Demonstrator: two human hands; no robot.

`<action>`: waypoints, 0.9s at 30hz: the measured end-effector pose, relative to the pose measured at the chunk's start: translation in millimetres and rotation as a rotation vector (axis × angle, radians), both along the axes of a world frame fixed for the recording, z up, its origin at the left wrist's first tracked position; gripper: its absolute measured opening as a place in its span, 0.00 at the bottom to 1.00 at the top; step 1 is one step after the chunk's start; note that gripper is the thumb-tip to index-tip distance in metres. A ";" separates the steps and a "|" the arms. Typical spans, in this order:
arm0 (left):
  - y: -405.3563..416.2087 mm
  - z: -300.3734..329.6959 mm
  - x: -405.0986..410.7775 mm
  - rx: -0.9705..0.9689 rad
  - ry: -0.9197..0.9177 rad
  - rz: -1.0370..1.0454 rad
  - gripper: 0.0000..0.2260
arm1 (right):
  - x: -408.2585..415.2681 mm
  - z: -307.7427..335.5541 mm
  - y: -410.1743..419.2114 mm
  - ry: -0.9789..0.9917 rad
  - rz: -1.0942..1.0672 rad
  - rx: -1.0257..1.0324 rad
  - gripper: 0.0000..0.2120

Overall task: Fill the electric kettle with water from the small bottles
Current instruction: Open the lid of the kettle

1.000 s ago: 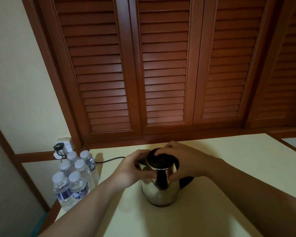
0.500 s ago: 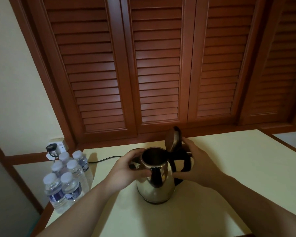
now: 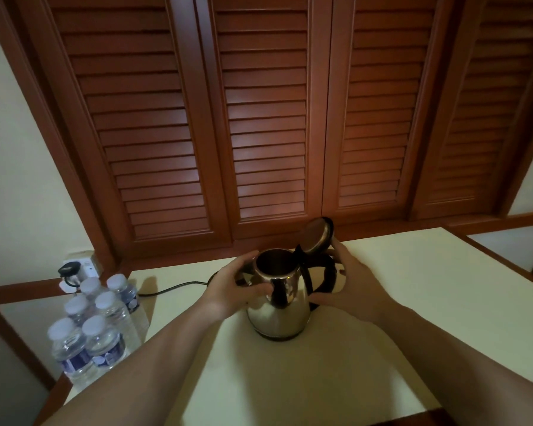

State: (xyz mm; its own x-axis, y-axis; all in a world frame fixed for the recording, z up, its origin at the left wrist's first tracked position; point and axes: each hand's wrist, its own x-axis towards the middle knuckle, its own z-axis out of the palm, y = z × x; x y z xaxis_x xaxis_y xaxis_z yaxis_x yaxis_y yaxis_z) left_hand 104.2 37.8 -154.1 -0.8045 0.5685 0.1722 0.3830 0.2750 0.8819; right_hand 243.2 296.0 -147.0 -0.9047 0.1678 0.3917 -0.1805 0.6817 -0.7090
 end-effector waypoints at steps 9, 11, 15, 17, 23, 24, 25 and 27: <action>-10.1 -27.2 19.5 0.061 -0.128 0.140 0.45 | 12.6 -45.3 -11.3 0.063 -0.307 -0.036 0.46; -17.6 -32.6 33.8 0.000 -0.101 0.202 0.37 | 17.4 -54.1 -19.9 0.057 -0.273 0.012 0.39; -37.5 -50.6 56.6 -0.164 0.015 0.287 0.30 | 22.9 -63.5 -35.7 0.011 -0.132 0.051 0.18; -48.2 -58.8 70.6 -0.245 0.050 0.296 0.25 | 24.2 -69.8 -45.4 -0.021 -0.001 0.086 0.13; -89.3 -89.4 107.7 -0.485 0.217 0.307 0.23 | 16.5 -97.2 -85.1 -0.094 0.258 0.238 0.20; -99.1 -92.5 112.2 -0.507 0.218 0.311 0.24 | 13.7 -98.8 -93.5 -0.105 0.289 0.238 0.21; -108.6 -94.6 116.1 -0.526 0.225 0.313 0.25 | 11.1 -99.4 -102.3 -0.119 0.311 0.236 0.22; -128.8 -95.7 122.5 -0.564 0.246 0.318 0.26 | 5.2 -100.8 -121.0 -0.132 0.335 0.244 0.21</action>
